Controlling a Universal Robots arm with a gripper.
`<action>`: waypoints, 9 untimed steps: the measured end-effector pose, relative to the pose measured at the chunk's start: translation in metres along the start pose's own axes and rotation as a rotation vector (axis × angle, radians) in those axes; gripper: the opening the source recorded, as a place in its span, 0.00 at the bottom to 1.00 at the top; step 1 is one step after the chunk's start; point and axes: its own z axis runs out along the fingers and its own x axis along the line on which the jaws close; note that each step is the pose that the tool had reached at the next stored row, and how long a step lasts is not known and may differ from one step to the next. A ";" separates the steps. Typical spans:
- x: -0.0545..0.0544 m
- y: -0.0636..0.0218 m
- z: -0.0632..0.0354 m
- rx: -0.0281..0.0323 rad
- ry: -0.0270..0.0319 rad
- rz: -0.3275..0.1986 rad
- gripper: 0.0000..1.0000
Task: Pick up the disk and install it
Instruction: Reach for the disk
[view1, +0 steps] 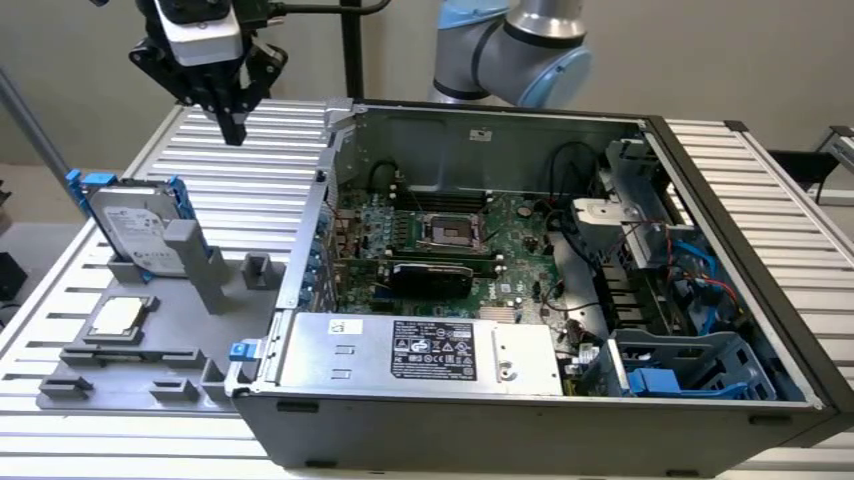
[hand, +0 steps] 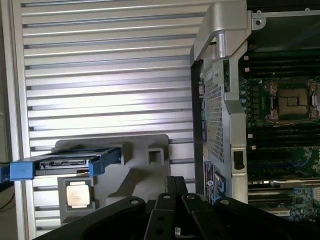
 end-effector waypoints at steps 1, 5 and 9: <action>0.004 -0.0002 0.0000 0.0001 0.0002 0.000 0.11; 0.023 -0.0002 0.0004 0.0012 0.0006 0.000 0.11; 0.041 0.0005 0.0012 0.0023 0.0008 0.000 0.11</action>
